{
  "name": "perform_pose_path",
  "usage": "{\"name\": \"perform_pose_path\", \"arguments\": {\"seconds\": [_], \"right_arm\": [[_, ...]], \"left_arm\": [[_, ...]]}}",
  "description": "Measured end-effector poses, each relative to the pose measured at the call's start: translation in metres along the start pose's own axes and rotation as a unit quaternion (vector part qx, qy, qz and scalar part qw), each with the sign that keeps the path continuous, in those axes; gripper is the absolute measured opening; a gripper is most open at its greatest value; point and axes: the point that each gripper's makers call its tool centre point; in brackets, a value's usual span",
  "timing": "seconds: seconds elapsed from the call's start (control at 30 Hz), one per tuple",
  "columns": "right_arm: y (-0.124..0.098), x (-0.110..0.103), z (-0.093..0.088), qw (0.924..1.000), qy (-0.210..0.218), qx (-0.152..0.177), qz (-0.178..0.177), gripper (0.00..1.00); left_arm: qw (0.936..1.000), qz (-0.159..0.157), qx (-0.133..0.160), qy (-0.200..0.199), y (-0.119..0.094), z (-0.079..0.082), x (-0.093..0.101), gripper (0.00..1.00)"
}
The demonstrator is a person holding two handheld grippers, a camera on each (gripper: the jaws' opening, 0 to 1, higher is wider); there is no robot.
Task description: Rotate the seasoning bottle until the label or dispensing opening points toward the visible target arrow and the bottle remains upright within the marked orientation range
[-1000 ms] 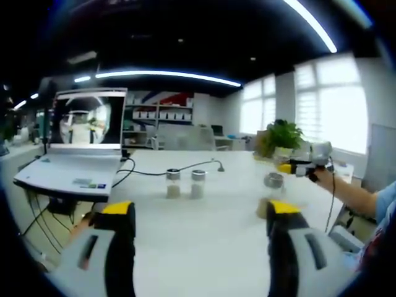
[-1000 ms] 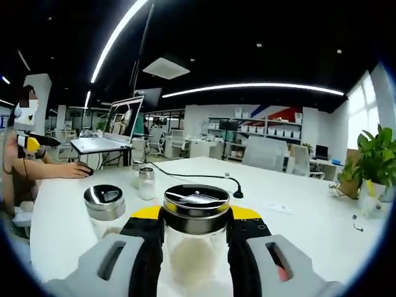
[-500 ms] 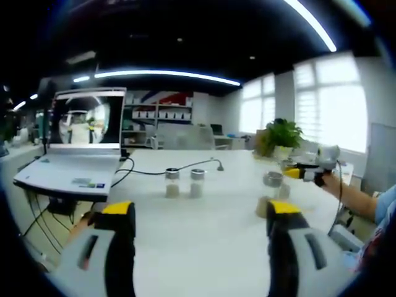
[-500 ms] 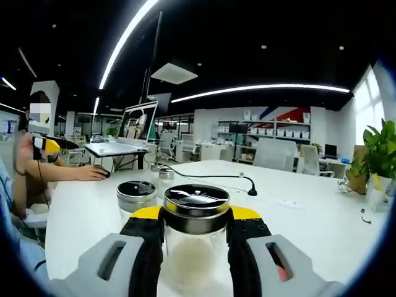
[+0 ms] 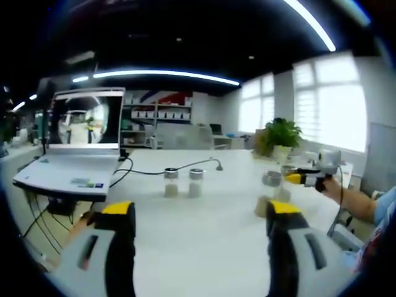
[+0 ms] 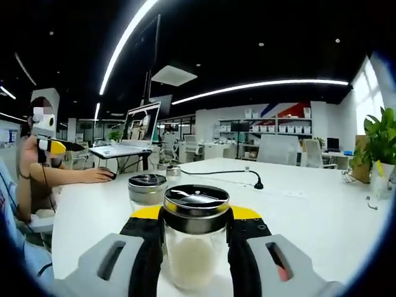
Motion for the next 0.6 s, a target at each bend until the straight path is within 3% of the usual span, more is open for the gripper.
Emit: {"name": "perform_pose_path", "arguments": {"seconds": [0.6], "right_arm": [[0.0031,-0.0046,-0.0069,0.9998,-0.016,-0.005,0.008,0.39]], "left_arm": [[1.0,0.0,0.002,-0.001,-0.0007,0.001,-0.0015,0.92]]}}
Point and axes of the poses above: the point that each gripper's makers call its tool centre point, and the gripper's own axes: y roughly forward along the fingers, x roughly to its right, z roughly out of its top, and after that the axes turned 2 degrees about -x, right-handed
